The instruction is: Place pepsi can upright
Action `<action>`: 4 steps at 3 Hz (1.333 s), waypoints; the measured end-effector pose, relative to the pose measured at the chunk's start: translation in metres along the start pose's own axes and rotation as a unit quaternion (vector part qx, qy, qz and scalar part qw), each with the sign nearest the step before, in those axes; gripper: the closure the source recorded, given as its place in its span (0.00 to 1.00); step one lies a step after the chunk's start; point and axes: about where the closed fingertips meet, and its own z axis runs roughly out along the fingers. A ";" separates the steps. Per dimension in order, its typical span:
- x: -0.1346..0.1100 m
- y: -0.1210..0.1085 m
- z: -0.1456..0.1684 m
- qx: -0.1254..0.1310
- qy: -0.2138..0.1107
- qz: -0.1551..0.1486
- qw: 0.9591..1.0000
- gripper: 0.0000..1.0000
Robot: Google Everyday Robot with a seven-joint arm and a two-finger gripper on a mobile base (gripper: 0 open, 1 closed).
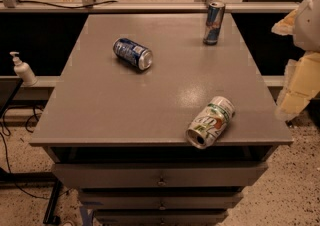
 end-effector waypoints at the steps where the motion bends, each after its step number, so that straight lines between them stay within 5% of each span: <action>1: 0.000 0.000 0.000 0.000 0.000 0.000 1.000 0.00; 2: -0.018 -0.012 0.005 -0.001 -0.029 -0.013 0.999 0.00; 4: -0.114 -0.047 0.044 -0.015 -0.105 -0.021 0.994 0.00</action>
Offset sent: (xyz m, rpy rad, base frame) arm 0.0369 0.0322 0.0005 0.1132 -0.0195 0.0971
